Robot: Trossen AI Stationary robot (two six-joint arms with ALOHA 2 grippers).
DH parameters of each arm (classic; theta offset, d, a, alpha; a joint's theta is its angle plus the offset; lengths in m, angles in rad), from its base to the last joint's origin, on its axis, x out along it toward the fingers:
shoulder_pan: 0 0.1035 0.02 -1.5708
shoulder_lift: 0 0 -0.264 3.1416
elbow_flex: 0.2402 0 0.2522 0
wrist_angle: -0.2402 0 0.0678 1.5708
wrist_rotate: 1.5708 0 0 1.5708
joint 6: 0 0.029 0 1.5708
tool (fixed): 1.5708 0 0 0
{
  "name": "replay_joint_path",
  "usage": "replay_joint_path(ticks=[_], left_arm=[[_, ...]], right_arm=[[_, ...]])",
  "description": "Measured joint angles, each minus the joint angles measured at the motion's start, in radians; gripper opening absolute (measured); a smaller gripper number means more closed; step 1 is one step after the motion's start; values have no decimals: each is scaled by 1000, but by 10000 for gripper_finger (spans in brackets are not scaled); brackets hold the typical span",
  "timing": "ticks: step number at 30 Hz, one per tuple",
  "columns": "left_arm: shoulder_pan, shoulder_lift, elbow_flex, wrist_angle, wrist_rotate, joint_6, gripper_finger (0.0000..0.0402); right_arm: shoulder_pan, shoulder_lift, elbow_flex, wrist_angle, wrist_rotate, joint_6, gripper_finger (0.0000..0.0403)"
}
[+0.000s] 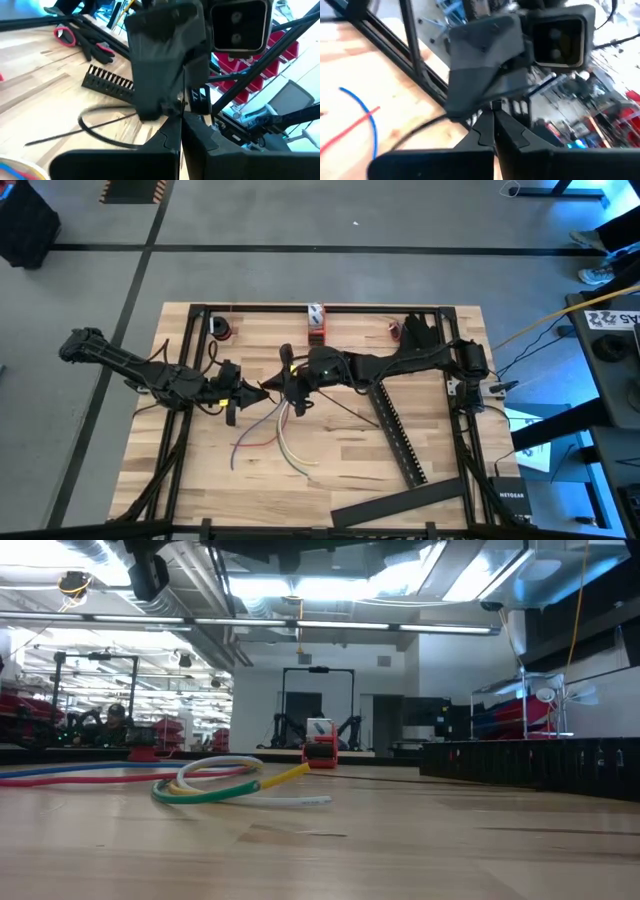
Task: Ziptie cables
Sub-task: Wrap the black zip tie on the cable
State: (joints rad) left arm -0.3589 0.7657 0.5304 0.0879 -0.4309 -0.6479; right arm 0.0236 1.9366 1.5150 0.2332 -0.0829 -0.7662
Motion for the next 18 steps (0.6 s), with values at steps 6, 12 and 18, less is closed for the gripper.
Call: replay_joint_path(ticks=[6,12,18], left_arm=[[-1,10,0,8,61,-45,0],[0,53,0,43,108,-109,0],[0,61,0,100,110,-110,0]], right_arm=[[-6,-18,12,-5,19,-23,0],[-5,-22,32,-21,-15,-79,0],[-4,-22,32,-57,-22,-81,0]])
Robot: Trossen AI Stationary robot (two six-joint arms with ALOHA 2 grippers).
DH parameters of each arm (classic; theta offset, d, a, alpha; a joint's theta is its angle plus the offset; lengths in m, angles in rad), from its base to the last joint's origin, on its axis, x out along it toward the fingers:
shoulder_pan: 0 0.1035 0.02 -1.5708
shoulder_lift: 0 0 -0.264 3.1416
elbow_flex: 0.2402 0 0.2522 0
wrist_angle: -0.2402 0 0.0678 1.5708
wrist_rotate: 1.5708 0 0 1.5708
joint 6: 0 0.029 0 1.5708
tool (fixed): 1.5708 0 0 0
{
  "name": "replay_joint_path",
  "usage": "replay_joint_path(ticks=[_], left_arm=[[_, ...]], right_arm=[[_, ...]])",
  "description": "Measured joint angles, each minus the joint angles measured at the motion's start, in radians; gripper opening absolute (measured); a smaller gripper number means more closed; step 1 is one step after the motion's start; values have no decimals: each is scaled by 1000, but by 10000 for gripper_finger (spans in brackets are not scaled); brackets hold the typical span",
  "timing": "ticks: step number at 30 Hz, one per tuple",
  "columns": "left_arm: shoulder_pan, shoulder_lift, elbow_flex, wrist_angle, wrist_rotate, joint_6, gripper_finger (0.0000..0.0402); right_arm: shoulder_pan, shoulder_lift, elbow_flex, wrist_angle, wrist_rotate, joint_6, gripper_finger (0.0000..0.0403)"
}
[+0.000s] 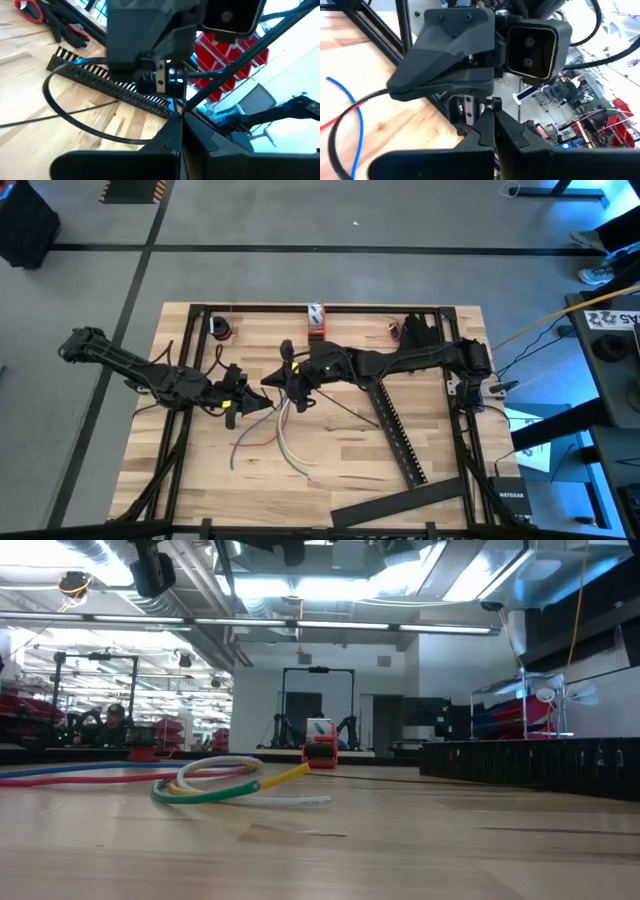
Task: Ziptie cables
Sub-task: Wrap the black zip tie on the cable
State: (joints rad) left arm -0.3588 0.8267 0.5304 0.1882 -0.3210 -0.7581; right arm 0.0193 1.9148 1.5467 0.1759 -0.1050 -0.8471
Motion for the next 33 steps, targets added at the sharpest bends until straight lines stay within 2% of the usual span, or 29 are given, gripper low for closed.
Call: replay_joint_path(ticks=[13,33], left_arm=[[0,1,0,-23,4,-5,0],[0,1,0,-31,4,-8,0]], right_arm=[[7,0,0,6,-44,0,0],[7,0,0,10,-44,3,0]])
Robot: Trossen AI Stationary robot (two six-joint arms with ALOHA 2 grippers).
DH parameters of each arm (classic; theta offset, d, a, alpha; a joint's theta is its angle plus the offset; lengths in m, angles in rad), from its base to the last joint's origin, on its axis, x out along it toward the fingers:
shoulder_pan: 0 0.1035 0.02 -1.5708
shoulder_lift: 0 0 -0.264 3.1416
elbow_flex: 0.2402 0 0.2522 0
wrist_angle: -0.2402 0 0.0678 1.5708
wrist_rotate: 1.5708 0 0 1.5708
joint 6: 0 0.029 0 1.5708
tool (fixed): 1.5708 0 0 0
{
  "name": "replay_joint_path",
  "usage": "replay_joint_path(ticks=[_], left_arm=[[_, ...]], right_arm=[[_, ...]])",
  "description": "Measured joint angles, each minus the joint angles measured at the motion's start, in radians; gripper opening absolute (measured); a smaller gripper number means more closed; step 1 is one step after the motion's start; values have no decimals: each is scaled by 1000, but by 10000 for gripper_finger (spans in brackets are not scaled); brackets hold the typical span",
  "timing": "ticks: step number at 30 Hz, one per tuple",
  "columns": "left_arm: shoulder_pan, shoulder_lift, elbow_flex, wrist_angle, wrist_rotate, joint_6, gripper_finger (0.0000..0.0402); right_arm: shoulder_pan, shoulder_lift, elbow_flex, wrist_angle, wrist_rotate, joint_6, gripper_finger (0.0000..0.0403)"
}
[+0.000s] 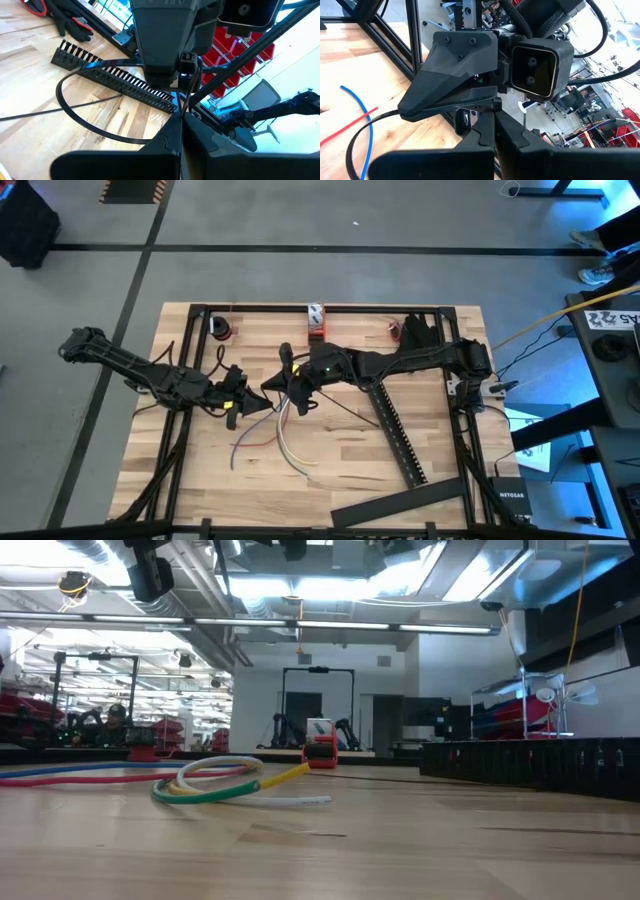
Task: Ziptie cables
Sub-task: Wrap the black zip tie on the cable
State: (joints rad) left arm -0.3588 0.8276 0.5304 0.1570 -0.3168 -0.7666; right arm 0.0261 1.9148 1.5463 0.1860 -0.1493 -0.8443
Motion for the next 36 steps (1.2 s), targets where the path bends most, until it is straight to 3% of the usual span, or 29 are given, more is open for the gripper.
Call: replay_joint_path(ticks=[28,36], left_arm=[[0,-18,0,-8,0,-19,0],[14,-43,1,-90,-40,-48,0]], right_arm=[[8,0,-1,-41,-1,-63,0],[34,1,-1,-70,27,-110,0]])
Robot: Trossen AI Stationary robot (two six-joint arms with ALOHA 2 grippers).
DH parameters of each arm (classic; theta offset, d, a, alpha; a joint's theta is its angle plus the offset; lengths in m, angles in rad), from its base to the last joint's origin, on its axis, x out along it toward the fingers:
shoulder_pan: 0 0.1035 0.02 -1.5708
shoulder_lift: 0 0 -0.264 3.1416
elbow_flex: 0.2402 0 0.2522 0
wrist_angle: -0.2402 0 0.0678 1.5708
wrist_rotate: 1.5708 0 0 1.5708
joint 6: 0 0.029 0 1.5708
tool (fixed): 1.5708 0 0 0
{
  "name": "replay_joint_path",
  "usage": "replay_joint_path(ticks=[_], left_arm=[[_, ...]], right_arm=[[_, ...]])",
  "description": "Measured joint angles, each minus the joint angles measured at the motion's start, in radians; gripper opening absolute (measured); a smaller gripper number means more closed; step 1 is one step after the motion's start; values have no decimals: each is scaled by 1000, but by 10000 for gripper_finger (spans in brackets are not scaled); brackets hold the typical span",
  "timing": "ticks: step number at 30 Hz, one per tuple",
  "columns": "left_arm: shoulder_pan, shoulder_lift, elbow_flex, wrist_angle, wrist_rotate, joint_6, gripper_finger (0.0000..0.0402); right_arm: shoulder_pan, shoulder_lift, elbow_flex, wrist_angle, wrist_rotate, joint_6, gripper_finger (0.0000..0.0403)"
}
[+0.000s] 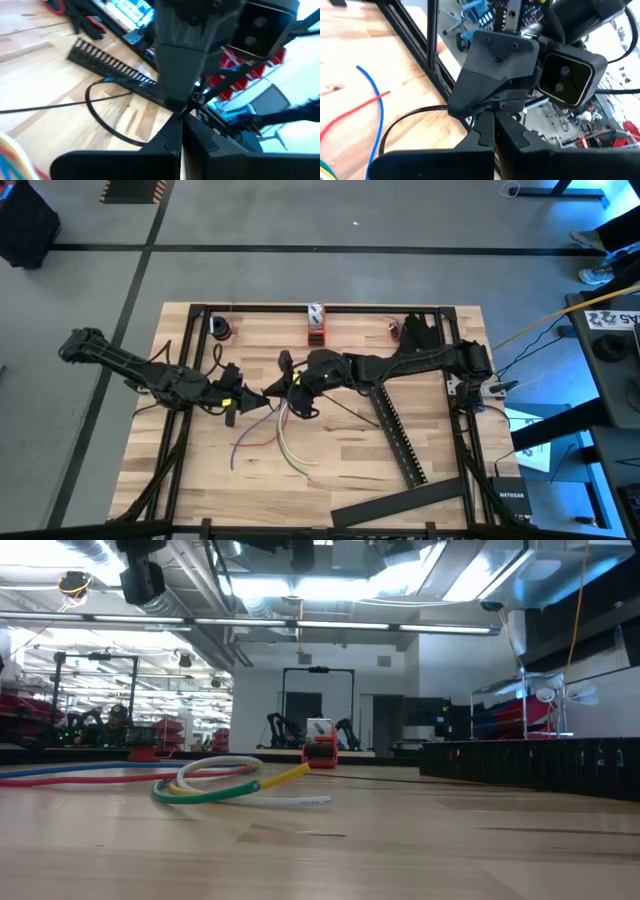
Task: Ziptie cables
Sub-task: Wrap the black zip tie on the cable
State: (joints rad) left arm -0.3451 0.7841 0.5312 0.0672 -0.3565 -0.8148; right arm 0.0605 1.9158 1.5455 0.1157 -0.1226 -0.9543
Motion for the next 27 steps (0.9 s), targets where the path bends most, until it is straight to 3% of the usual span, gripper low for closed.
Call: replay_joint_path(ticks=[7,27], left_arm=[[42,-3,-2,-21,8,12,0],[52,-4,-2,-60,-4,-21,18]], right_arm=[[29,8,1,-60,74,-45,0],[27,19,-3,-138,150,-71,0]])
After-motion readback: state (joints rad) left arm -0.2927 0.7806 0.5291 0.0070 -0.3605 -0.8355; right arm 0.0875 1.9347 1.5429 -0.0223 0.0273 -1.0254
